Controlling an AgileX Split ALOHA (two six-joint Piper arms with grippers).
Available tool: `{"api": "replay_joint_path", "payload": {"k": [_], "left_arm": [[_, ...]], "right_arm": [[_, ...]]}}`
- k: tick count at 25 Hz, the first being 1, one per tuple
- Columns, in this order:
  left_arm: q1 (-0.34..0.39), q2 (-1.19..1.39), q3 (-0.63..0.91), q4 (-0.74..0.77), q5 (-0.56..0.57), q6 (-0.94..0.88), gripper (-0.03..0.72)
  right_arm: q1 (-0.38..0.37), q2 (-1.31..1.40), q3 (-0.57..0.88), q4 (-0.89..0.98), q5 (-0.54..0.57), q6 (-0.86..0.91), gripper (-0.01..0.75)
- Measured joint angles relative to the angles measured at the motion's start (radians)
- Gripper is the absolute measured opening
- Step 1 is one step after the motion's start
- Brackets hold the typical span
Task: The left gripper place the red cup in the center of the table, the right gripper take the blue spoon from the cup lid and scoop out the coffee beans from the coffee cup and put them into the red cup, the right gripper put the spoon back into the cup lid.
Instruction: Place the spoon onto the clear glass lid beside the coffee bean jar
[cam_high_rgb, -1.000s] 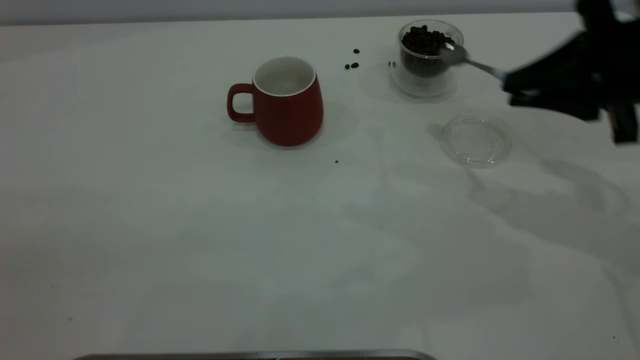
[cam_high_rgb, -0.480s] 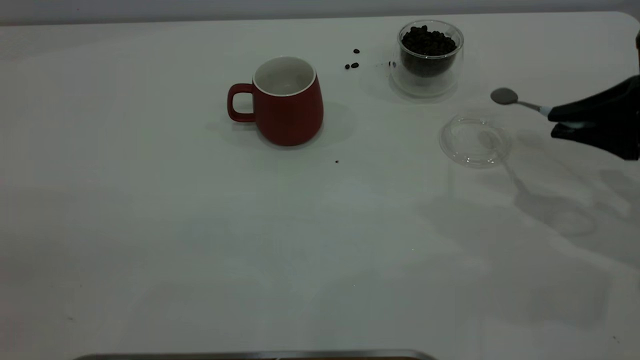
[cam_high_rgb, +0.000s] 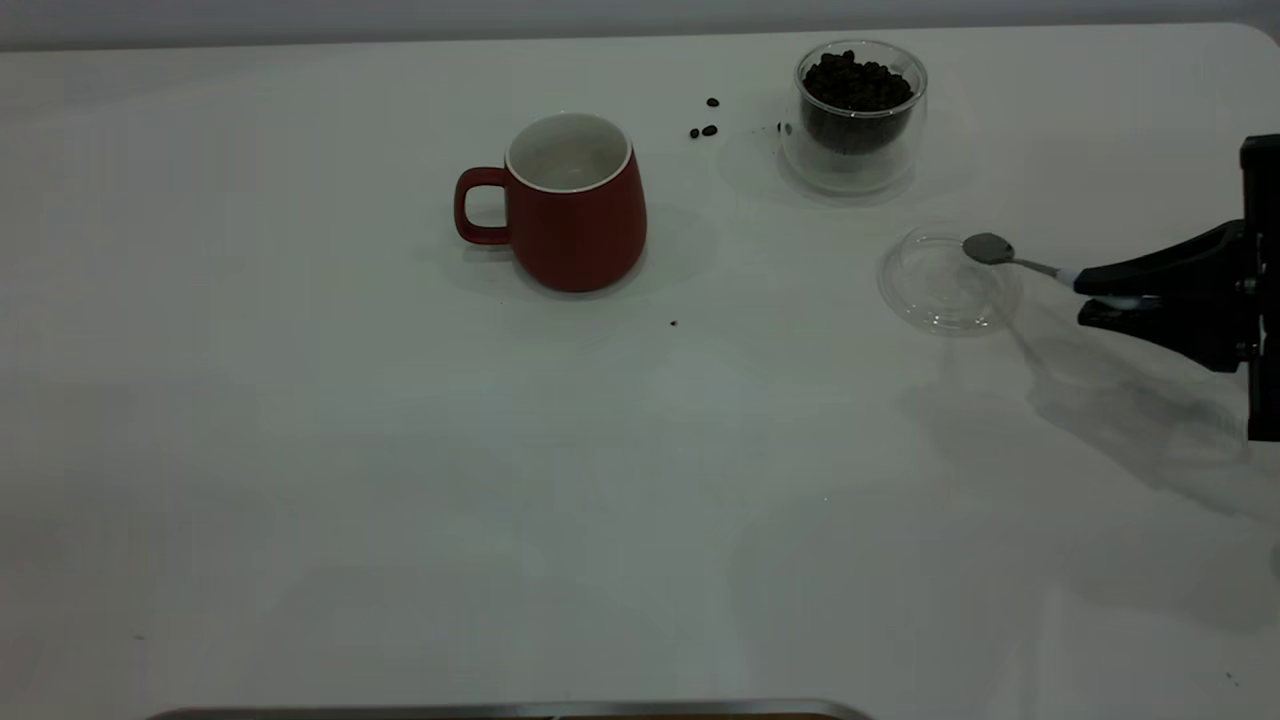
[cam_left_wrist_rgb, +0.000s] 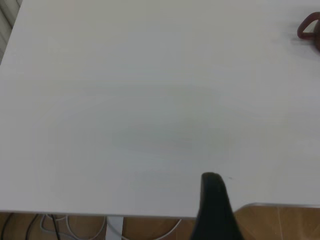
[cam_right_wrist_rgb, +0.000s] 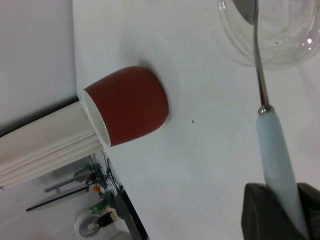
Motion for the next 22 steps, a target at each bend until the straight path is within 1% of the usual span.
{"api": "replay_joint_path", "payload": {"k": [4, 10, 19, 22], "left_arm": [[0.0, 0.0, 0.0, 0.0, 0.0, 0.0, 0.587], [0.0, 0.0, 0.0, 0.0, 0.0, 0.0, 0.587], [0.0, 0.0, 0.0, 0.0, 0.0, 0.0, 0.587], [0.0, 0.0, 0.0, 0.0, 0.0, 0.0, 0.587]], "right_arm": [[0.012, 0.01, -0.006, 0.016, -0.009, -0.024, 0.113], [0.013, 0.033, -0.082, -0.002, -0.016, 0.0, 0.113], [0.052, 0.09, -0.098, 0.001, -0.013, 0.014, 0.113], [0.055, 0.091, -0.111, 0.019, -0.013, 0.0, 0.113]]}}
